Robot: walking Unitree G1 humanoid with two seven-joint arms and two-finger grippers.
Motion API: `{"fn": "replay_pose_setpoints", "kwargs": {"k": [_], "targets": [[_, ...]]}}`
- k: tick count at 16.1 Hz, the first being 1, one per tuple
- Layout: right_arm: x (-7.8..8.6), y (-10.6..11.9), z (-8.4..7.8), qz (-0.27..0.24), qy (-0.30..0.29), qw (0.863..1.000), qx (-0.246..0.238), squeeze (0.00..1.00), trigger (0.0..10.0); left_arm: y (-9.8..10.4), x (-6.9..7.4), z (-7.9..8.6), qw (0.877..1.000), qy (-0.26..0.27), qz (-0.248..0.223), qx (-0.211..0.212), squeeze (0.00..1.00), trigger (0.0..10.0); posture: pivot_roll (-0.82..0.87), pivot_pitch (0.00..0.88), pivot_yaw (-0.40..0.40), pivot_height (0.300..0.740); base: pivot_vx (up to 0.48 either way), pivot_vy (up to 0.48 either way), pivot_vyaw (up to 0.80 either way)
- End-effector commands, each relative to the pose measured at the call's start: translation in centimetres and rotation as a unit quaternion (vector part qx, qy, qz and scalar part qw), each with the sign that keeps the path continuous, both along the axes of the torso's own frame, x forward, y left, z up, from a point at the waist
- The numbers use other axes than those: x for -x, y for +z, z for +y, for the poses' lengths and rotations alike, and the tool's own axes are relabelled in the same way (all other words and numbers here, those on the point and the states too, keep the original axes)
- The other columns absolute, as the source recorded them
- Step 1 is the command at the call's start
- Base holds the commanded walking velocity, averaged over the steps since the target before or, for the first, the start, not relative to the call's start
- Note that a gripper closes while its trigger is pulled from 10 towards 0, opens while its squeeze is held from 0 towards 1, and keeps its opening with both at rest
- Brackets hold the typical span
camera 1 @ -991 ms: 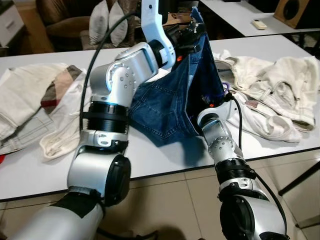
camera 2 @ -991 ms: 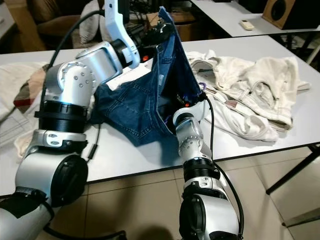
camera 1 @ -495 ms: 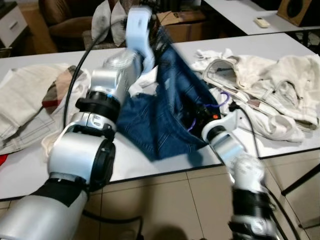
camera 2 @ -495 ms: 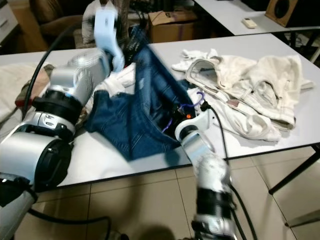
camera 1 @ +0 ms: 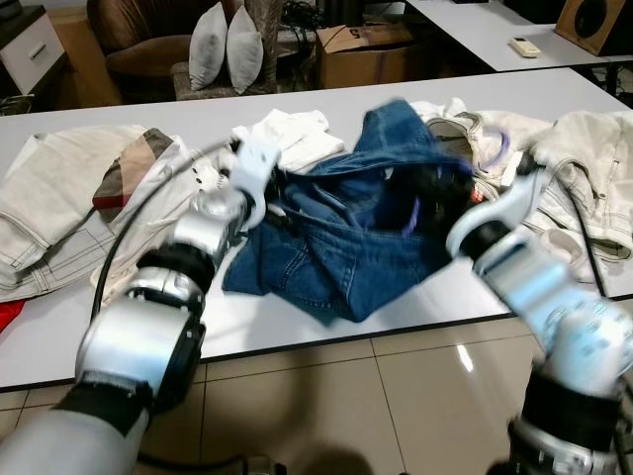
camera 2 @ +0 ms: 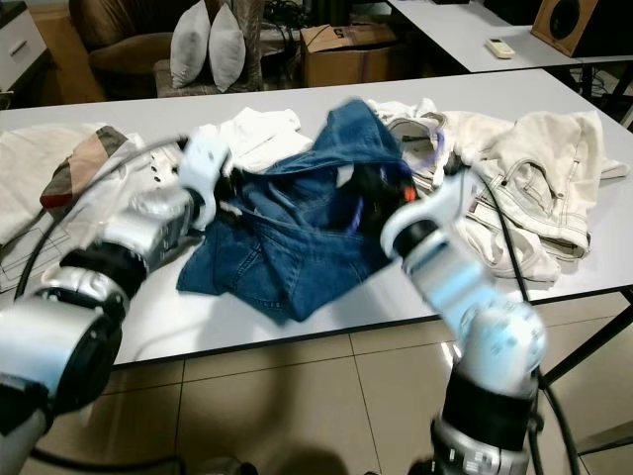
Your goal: Hang hanger
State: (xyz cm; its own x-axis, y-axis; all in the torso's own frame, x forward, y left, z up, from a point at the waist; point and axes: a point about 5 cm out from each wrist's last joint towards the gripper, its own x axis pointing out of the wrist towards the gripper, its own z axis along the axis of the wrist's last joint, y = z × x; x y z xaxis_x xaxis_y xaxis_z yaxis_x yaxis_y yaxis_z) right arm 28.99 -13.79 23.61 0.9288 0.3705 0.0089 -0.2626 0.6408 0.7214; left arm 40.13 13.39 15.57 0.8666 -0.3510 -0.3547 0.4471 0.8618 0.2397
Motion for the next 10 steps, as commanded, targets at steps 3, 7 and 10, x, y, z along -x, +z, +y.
{"fn": "replay_pose_setpoints", "kwargs": {"k": [3, 7, 10], "targets": [[0.3, 3.3, -0.2, -0.047, 0.017, 0.996, -0.07, 0.0, 10.0, -5.3, 2.5, -0.2, 0.993, -0.063, 0.094, -0.022, 0.0, 0.0, -0.07, 0.0, 0.035, 0.74, 0.0, 0.0, 0.0], [-0.5, 3.5, -1.5, -0.042, 0.005, 0.999, -0.002, 0.0, 10.0, -3.8, 2.7, -1.8, 0.986, -0.112, 0.034, 0.121, 0.71, 10.0, -0.08, 0.001, 0.002, 0.74, 0.0, 0.0, 0.0], [-0.5, 3.4, -2.2, -0.048, -0.001, 0.997, 0.055, 0.0, 10.0, -2.0, 3.1, -1.4, 0.972, -0.159, 0.025, 0.17, 1.0, 10.0, -0.08, 0.003, -0.004, 0.74, 0.0, 0.0, 0.46]]}}
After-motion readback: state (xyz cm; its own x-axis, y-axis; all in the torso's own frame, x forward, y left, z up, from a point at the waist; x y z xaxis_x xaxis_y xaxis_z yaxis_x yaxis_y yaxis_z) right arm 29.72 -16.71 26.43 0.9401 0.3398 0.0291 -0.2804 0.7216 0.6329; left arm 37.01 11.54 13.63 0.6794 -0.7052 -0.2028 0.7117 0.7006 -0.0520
